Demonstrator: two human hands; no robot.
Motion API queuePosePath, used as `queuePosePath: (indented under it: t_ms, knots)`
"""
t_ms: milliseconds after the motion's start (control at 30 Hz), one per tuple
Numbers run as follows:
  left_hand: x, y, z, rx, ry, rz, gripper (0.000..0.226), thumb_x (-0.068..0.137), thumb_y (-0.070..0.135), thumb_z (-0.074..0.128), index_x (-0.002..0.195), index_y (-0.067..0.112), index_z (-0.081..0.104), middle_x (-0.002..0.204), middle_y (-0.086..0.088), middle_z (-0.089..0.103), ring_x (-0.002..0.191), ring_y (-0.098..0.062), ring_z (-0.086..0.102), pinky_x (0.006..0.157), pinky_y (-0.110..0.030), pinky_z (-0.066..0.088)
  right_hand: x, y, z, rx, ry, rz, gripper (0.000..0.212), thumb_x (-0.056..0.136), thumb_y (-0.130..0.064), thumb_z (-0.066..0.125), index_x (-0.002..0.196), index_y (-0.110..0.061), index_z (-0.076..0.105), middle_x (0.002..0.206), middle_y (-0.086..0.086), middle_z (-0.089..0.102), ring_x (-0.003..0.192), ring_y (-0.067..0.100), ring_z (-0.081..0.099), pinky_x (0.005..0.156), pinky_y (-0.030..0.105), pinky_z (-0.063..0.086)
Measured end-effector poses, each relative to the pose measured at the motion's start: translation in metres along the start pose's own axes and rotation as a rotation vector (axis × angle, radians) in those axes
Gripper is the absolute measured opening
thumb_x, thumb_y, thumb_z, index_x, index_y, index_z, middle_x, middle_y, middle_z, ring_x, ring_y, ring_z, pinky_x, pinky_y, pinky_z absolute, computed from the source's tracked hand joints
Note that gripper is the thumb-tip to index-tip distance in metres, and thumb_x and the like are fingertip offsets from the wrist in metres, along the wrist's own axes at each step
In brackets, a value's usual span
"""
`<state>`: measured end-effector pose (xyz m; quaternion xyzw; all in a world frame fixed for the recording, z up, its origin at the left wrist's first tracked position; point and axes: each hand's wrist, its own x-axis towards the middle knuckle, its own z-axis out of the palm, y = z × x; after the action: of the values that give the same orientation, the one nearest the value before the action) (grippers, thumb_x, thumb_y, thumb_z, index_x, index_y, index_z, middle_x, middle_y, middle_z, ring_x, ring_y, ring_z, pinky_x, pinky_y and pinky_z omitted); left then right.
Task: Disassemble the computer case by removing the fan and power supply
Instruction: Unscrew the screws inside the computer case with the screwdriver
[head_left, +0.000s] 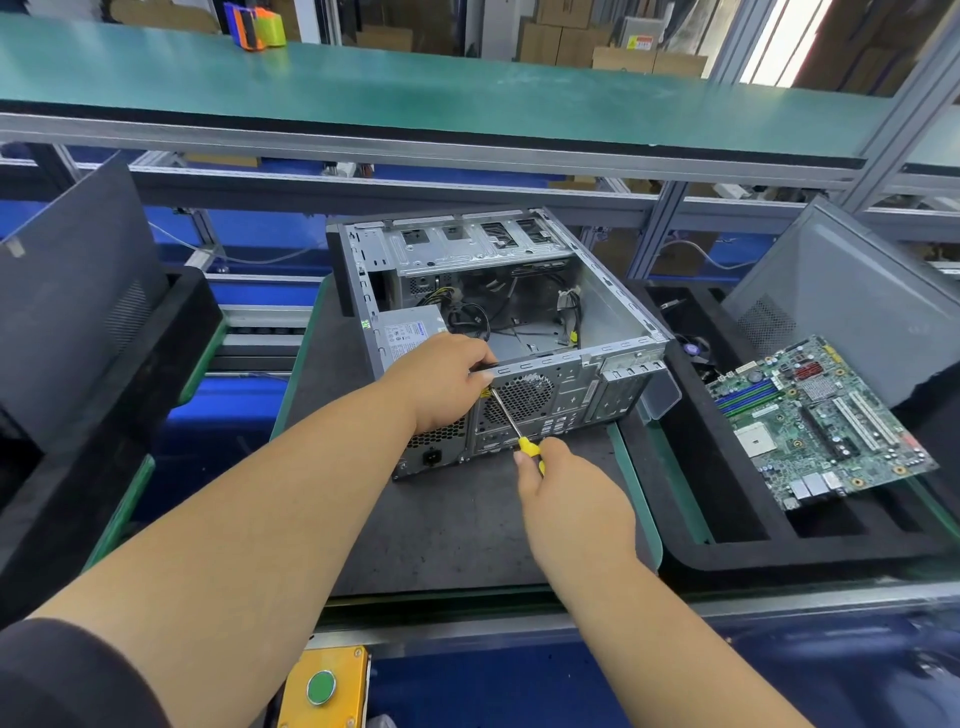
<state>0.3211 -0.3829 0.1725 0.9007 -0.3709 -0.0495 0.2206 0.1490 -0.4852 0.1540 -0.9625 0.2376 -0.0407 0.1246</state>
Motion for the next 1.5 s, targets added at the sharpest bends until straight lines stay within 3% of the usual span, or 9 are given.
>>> queuePosePath:
  t_ms: [67,133,267,333,567,767,1100,1267,1500]
  knots:
    - [0.0,0.0,0.0,0.003,0.001,0.001,0.023,0.1,0.027,0.047,0.117,0.02,0.06,0.115,0.002,0.058,0.11,-0.016,0.045,0.091,-0.031,0.038,0.002,0.004,-0.002,0.185,-0.035,0.023,0.032,0.102,-0.046,0.038,0.083,-0.021,0.042,0.068,-0.006,0.05,0.063,0.019,0.047,0.052,0.033,0.029]
    - [0.0,0.0,0.0,0.004,-0.001,0.003,0.023,0.1,0.027,0.048,0.118,0.02,0.06,0.116,0.002,0.058,0.111,-0.016,0.045,0.091,-0.031,0.037,0.006,0.006,-0.005,0.547,-0.162,0.129,0.035,0.1,-0.043,0.044,0.081,-0.015,0.052,0.062,-0.003,0.051,0.056,0.015,0.043,0.052,0.03,0.031]
    - [0.001,0.0,0.001,-0.003,0.005,0.004,0.023,0.1,0.027,0.048,0.118,0.02,0.061,0.116,0.002,0.058,0.112,-0.017,0.046,0.089,-0.029,0.035,0.012,0.006,-0.01,1.484,-0.628,0.56,0.047,0.102,-0.04,0.041,0.09,-0.002,0.066,0.054,0.005,0.05,0.042,0.014,0.031,0.05,0.027,0.026]
    - [0.001,-0.001,0.001,0.001,0.009,0.004,0.024,0.1,0.027,0.047,0.119,0.02,0.06,0.117,0.002,0.058,0.112,-0.016,0.046,0.089,-0.029,0.035,0.013,0.008,-0.012,1.687,-0.776,0.622,0.048,0.102,-0.038,0.038,0.086,-0.002,0.065,0.054,0.004,0.046,0.043,0.014,0.028,0.049,0.027,0.025]
    - [0.0,-0.001,0.001,0.0,0.007,0.01,0.023,0.1,0.027,0.047,0.118,0.02,0.061,0.116,0.002,0.058,0.109,-0.015,0.046,0.088,-0.029,0.036,0.011,0.006,-0.015,1.606,-0.714,0.647,0.045,0.103,-0.04,0.043,0.082,-0.008,0.066,0.054,-0.001,0.049,0.044,0.011,0.044,0.041,0.021,0.039]
    - [0.0,-0.001,0.0,0.005,-0.002,0.002,0.023,0.1,0.028,0.047,0.118,0.021,0.06,0.115,0.003,0.058,0.112,-0.017,0.045,0.091,-0.032,0.038,0.011,0.007,-0.01,1.594,-0.652,0.635,0.033,0.099,-0.037,0.054,0.086,-0.008,0.064,0.056,-0.002,0.05,0.035,0.006,0.032,0.037,0.018,0.029]
    - [0.001,-0.002,0.001,0.009,0.0,0.011,0.022,0.1,0.028,0.046,0.116,0.022,0.06,0.108,0.006,0.055,0.109,-0.015,0.044,0.09,-0.031,0.037,0.013,0.004,-0.002,1.367,-0.466,0.596,0.021,0.094,-0.033,0.064,0.086,-0.013,0.061,0.058,-0.003,0.053,0.036,0.007,0.036,0.037,0.019,0.03]
    - [0.001,-0.002,0.001,0.01,0.004,0.017,0.021,0.1,0.028,0.047,0.115,0.023,0.061,0.105,0.008,0.053,0.103,-0.012,0.042,0.088,-0.031,0.037,0.012,0.004,-0.006,1.533,-0.596,0.63,0.043,0.102,-0.04,0.047,0.089,-0.005,0.068,0.06,0.003,0.059,0.038,0.01,0.037,0.04,0.021,0.032]
    - [0.001,-0.002,0.002,0.006,0.008,0.013,0.021,0.1,0.028,0.047,0.115,0.023,0.06,0.105,0.008,0.053,0.105,-0.013,0.043,0.088,-0.032,0.038,0.011,0.001,-0.008,1.488,-0.561,0.668,0.026,0.095,-0.031,0.063,0.091,-0.006,0.069,0.061,0.0,0.062,0.044,0.008,0.053,0.04,0.018,0.04]
